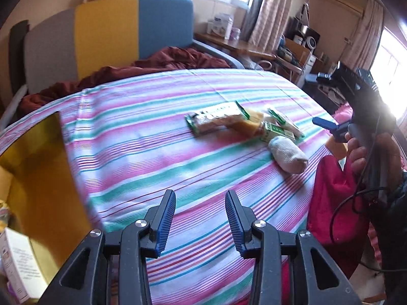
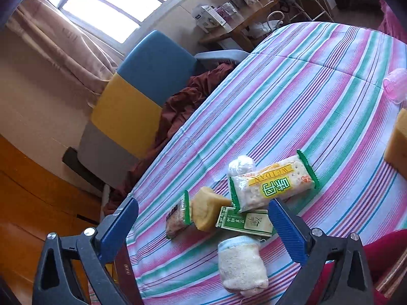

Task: Organize objects
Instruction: 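Move both tools from the gold tray back toward the remaining items, then grasp the rolled white-grey sock with the left tool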

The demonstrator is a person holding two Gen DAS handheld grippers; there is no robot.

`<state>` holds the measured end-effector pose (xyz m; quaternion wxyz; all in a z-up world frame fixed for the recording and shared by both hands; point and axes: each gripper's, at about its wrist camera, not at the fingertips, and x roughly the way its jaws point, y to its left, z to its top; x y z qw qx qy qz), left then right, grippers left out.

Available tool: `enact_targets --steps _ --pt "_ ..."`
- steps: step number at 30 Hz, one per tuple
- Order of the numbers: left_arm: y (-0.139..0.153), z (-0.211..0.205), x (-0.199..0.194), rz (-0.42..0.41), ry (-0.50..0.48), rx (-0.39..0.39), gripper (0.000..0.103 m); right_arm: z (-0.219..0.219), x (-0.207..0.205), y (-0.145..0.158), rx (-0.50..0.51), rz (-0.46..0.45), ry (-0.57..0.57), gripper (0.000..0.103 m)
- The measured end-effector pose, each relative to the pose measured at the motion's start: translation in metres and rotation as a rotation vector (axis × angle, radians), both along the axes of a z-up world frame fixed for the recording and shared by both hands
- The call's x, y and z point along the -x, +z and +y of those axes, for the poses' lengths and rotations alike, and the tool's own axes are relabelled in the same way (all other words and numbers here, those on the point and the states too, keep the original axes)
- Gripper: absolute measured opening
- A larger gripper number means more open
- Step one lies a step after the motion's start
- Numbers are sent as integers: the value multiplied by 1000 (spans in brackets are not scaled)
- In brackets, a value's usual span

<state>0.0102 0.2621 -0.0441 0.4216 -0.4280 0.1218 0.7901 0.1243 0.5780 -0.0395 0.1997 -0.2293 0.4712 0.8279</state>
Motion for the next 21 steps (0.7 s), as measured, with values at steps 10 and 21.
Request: enact_targets --steps 10,21 --pt "-24 53 2 -116 -58 44 41 6 -5 -12 83 114 -18 103" --pt "-15 130 -2 -201 -169 -28 45 8 -13 -13 99 199 -12 103"
